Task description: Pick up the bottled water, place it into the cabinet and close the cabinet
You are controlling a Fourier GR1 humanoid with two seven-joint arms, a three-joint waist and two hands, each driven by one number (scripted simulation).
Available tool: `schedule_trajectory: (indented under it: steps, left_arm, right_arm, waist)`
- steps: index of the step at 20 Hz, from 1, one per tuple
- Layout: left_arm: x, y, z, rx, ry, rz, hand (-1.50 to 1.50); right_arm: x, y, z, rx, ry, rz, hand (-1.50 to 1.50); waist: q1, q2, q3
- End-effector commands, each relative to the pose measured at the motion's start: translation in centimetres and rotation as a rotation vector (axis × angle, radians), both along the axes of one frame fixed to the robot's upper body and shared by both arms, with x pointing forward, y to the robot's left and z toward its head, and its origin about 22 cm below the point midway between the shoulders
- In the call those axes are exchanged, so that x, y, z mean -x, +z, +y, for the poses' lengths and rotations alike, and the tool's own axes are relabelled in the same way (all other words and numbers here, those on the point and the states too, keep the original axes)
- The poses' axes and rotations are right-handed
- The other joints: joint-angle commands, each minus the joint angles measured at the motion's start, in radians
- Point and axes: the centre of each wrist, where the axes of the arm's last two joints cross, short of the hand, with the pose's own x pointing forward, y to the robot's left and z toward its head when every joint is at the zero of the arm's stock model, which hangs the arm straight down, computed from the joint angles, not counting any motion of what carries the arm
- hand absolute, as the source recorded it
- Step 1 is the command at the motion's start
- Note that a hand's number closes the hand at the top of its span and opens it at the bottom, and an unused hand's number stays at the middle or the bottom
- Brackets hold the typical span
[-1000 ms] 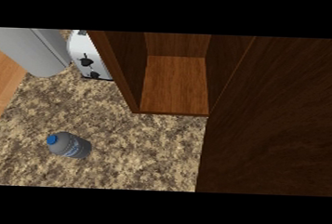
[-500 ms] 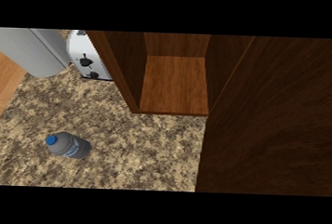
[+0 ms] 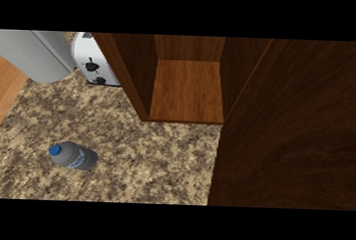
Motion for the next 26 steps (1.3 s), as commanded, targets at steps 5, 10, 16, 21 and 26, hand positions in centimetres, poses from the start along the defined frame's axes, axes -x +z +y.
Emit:
schedule_trajectory:
  steps: [5, 10, 16, 21, 26]
  left_arm:
    - [2.3, 2.8, -1.7, 0.011, -0.048, -0.084, -1.5]
    - [1.2, 2.6, -1.1, -0.012, -0.006, -0.091, -1.5]
    - [-1.7, -0.6, -1.2, -0.02, -0.001, -0.072, -1.5]
    - [-1.5, -2.7, 0.4, -0.012, 0.017, -0.026, -1.5]
    - [-4.9, -2.6, 1.6, -0.065, 0.059, 0.007, -1.5]
  right_arm:
    - [3.6, 2.7, -0.3, -0.022, -0.003, -0.06, -1.5]
    - [3.1, 2.3, 0.4, -0.014, -0.027, -0.064, -1.5]
    - [2.4, 2.9, 0.7, -0.021, 0.002, -0.052, -1.5]
    - [2.9, 3.0, 0.0, -0.025, -0.008, -0.06, -1.5]
    - [3.0, 2.7, 0.7, -0.047, 0.007, -0.046, -1.5]
  waist:
    - [-0.005, -0.002, 0.0]
    - [-0.009, 0.001, 0.0]
    - [-0.014, 0.005, 0.0]
    - [-0.01, 0.004, 0.0]
    - [-0.018, 0.005, 0.0]
